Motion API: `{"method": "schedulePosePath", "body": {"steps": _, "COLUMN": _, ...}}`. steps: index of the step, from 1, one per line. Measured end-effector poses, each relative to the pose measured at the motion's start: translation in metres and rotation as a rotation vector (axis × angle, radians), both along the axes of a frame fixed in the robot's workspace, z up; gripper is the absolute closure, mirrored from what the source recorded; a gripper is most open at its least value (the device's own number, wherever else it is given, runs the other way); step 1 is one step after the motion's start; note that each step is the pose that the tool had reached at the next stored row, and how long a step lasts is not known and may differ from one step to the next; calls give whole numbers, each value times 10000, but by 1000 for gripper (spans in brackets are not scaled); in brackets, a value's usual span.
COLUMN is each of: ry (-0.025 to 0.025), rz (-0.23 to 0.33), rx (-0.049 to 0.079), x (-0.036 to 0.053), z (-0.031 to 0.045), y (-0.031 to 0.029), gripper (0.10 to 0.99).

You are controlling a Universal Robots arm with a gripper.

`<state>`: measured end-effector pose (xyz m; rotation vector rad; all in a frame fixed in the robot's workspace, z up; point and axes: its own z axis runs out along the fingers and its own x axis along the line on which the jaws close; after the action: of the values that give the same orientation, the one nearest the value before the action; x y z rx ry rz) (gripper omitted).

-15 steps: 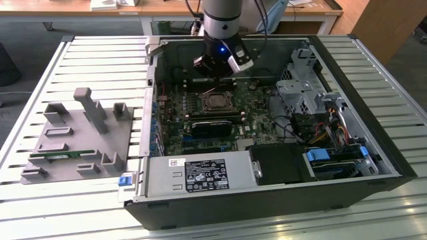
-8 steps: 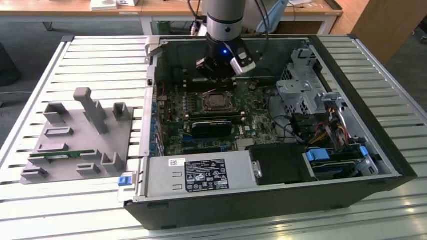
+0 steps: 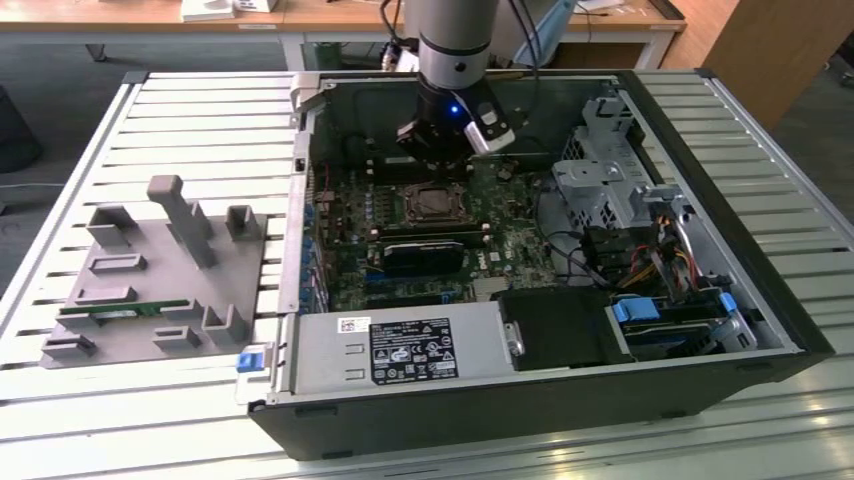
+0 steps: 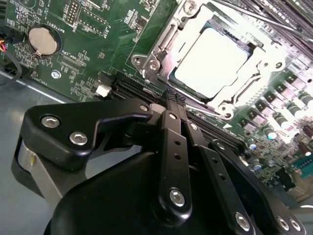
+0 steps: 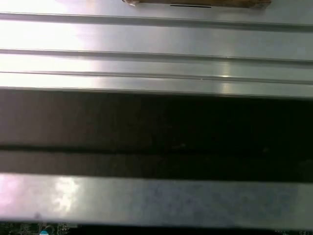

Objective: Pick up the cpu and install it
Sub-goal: 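Install the first cpu locking lever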

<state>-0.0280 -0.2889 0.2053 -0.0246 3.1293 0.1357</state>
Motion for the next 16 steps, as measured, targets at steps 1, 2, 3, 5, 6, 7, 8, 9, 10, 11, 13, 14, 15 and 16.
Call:
{"method": "schedulePosePath", "body": {"steps": 1, "ry": 0, "rz": 0, "rx": 1, "x": 8, "z": -8, "y": 0, "gripper": 980}}
{"method": "schedulePosePath", "body": {"steps": 2, "ry": 0, "rz": 0, "rx": 0, "x": 18, "z": -14, "y": 0, "gripper": 980}}
{"method": "schedulePosePath", "body": {"steps": 3, "ry": 0, "rz": 0, "rx": 0, "x": 24, "z": -19, "y": 0, "gripper": 980}}
{"method": "schedulePosePath", "body": {"steps": 5, "ry": 0, "rz": -1, "rx": 0, "x": 37, "z": -28, "y": 0, "gripper": 980}}
{"method": "schedulePosePath", "body": {"steps": 6, "ry": 0, "rz": 0, "rx": 0, "x": 41, "z": -34, "y": 0, "gripper": 980}}
{"method": "schedulePosePath", "body": {"steps": 7, "ry": 0, "rz": 0, "rx": 0, "x": 45, "z": -40, "y": 0, "gripper": 980}}
{"method": "schedulePosePath", "body": {"steps": 8, "ry": -1, "rz": 0, "rx": 1, "x": 48, "z": -44, "y": 0, "gripper": 980}}
{"method": "schedulePosePath", "body": {"steps": 9, "ry": 0, "rz": -1, "rx": 0, "x": 48, "z": -49, "y": 0, "gripper": 980}}
{"method": "schedulePosePath", "body": {"steps": 10, "ry": 1, "rz": -2, "rx": -1, "x": 48, "z": -51, "y": 0, "gripper": 980}}
{"method": "schedulePosePath", "body": {"steps": 11, "ry": 1, "rz": -2, "rx": -2, "x": 48, "z": -52, "y": 0, "gripper": 980}}
{"method": "schedulePosePath", "body": {"steps": 13, "ry": 1, "rz": 0, "rx": -2, "x": 49, "z": -52, "y": 0, "gripper": 980}}
{"method": "schedulePosePath", "body": {"steps": 14, "ry": 0, "rz": -1, "rx": -1, "x": 48, "z": -51, "y": 0, "gripper": 980}}
{"method": "schedulePosePath", "body": {"steps": 15, "ry": 0, "rz": -1, "rx": 1, "x": 49, "z": -47, "y": 0, "gripper": 980}}
{"method": "schedulePosePath", "body": {"steps": 16, "ry": -1, "rz": -1, "rx": 0, "x": 49, "z": -43, "y": 0, "gripper": 980}}
